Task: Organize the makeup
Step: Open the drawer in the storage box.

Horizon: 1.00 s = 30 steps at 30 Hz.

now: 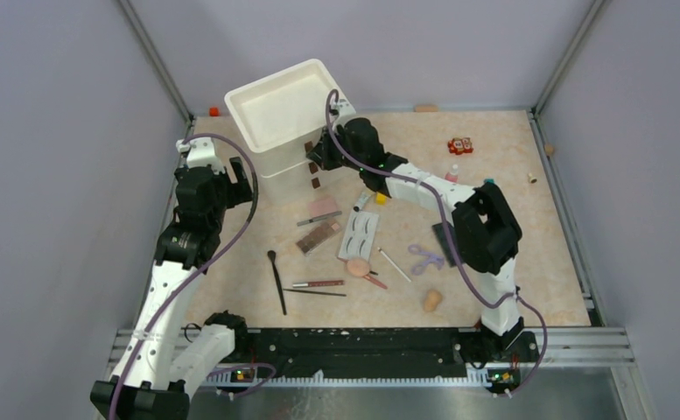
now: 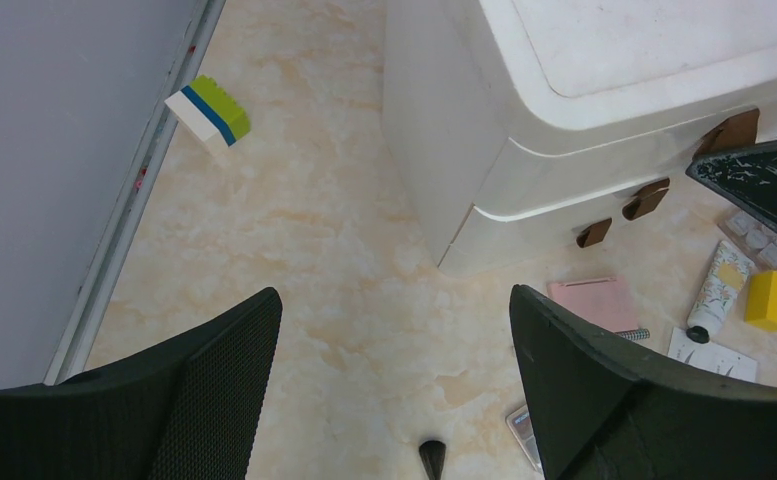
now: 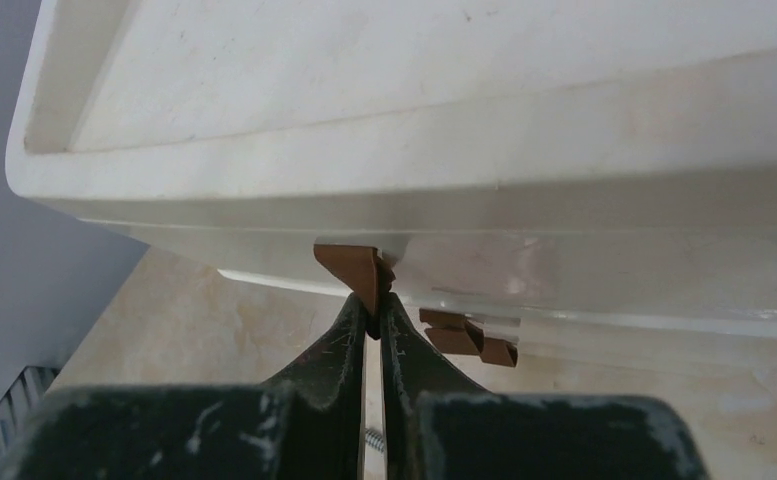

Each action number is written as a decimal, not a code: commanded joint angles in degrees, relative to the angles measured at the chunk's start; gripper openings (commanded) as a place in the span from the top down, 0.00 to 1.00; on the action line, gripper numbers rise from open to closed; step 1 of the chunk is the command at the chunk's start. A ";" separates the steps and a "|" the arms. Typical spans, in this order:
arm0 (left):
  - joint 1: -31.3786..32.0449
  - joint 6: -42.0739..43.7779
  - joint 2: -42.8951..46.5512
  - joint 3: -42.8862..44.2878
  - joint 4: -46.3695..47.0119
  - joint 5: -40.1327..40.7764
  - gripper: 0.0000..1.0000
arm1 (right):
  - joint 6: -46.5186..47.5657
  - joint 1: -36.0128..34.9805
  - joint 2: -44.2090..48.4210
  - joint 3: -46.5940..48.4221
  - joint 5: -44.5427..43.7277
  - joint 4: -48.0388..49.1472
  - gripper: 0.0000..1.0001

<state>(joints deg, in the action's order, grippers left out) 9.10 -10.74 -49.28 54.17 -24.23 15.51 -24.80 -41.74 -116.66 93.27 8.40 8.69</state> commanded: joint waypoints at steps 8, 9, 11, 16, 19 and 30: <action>0.22 -1.50 -1.96 0.86 -0.66 -2.26 0.10 | 1.82 -2.38 15.05 -15.46 1.15 6.61 1.00; 0.24 -1.67 -2.04 0.77 -0.72 -2.46 0.10 | 2.03 -2.68 16.05 -16.66 0.75 6.48 1.00; 0.27 -1.62 -1.78 0.53 -0.59 -2.61 0.10 | 2.26 -3.47 18.06 -18.83 0.01 6.19 1.00; 0.21 -1.36 -0.02 -0.21 0.11 -0.70 0.07 | 2.76 -4.95 23.36 -24.14 -3.30 5.39 1.00; 0.21 -1.81 0.68 -0.41 0.11 0.77 0.03 | 1.85 -5.31 25.84 -26.89 -4.42 5.55 1.00; -0.37 -1.91 0.00 -0.56 0.49 -0.12 0.01 | 2.26 -5.99 29.81 -30.92 -5.37 3.30 1.00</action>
<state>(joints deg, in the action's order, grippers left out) 9.10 -12.10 -49.36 53.84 -25.61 15.53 -23.14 -46.72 -91.57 63.24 3.49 12.16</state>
